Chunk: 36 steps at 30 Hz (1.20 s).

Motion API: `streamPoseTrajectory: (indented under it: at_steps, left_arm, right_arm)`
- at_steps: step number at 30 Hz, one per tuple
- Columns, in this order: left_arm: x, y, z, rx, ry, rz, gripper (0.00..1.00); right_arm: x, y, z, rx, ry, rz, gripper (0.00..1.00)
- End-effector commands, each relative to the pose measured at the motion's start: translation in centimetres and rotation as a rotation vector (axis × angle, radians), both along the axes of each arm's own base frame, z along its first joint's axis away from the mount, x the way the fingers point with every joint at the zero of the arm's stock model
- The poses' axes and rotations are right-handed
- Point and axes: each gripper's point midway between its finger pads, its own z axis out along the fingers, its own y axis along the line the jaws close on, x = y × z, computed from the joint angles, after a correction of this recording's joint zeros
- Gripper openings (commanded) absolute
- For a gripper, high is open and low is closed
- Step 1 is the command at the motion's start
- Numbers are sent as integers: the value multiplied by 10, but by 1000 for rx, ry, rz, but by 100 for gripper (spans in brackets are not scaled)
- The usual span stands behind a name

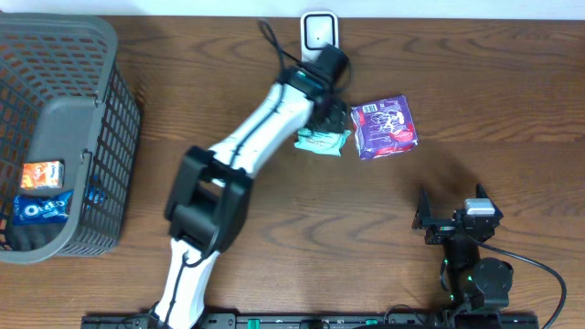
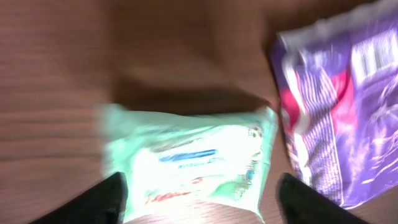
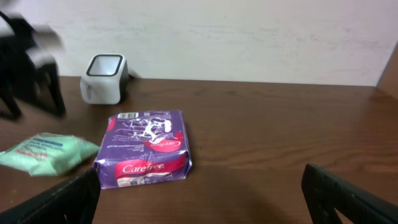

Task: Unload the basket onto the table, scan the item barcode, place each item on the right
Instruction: 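Carry the mint-green wipes pack beside the purple pack and release, then reach into the basket and grasp the blue Oreo pack with left gripper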

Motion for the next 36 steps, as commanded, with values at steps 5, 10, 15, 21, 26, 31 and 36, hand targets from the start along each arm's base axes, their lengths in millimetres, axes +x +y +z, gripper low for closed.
streamPoseTrajectory:
  at_steps: [5, 10, 15, 21, 26, 31, 36]
  left_arm:
    - [26, 80, 170, -142, -329, 151, 90]
    - [19, 168, 252, -130, -523, 286, 90]
    - [-18, 322, 295, 148, -643, 680, 90]
    - [-81, 448, 262, 343, -466, 1081, 90]
    - [-121, 488, 197, 356, -219, 1296, 80]
    - [-135, 493, 127, 393, -4, 1312, 80]
    - [-139, 492, 65, 418, 159, 1304, 80]
  right_arm:
    - [0, -1, -1, -12, 4, -5, 99]
    - [0, -1, -1, -12, 4, -4, 99]
    - [0, -1, -1, -12, 4, -4, 99]
    - [0, -1, -2, -12, 4, -5, 99]
    - [0, -1, -1, -12, 4, -5, 99]
    - [0, -1, -1, -12, 4, -4, 99]
    - [0, -1, -1, -12, 4, -4, 99]
